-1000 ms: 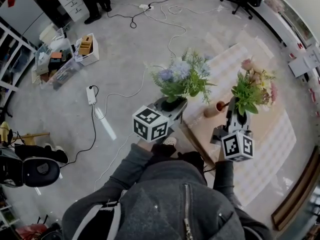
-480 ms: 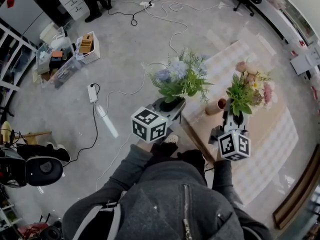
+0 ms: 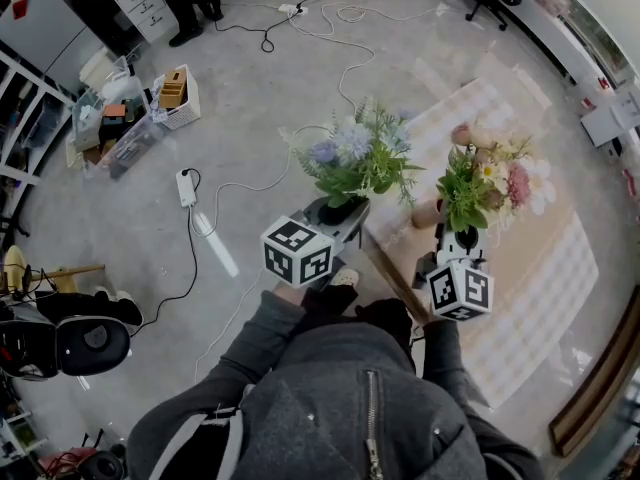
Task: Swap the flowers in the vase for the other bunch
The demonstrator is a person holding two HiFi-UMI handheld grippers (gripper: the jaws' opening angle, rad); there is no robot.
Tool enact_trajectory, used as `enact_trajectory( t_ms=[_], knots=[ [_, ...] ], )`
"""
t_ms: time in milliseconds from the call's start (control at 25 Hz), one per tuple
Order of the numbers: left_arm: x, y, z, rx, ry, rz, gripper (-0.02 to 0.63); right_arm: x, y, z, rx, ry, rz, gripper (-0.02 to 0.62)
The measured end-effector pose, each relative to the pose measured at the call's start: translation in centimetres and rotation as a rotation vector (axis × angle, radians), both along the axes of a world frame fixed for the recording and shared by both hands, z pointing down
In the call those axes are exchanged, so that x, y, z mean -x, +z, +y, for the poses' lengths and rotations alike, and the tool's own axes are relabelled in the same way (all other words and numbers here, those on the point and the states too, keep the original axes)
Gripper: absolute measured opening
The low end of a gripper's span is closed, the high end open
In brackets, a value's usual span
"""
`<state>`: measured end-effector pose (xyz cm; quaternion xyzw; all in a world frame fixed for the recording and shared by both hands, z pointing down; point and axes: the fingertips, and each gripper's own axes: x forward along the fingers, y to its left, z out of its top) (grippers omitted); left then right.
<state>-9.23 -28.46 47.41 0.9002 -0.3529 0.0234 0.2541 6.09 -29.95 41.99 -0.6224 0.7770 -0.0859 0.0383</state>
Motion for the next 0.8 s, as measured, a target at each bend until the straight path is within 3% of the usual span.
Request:
enact_trajectory(
  t_ms=[480, 800],
  knots=[
    [0.02, -0.14, -0.13, -0.011, 0.007, 0.002, 0.032, -0.73, 0.30, -0.25, 0.023, 0.019, 0.021, 0.048],
    [-0.09, -0.21, -0.17, -0.014, 0.011, 0.007, 0.032, -0.82, 0.55, -0.24, 0.036, 0.021, 0.025, 0.087]
  ],
)
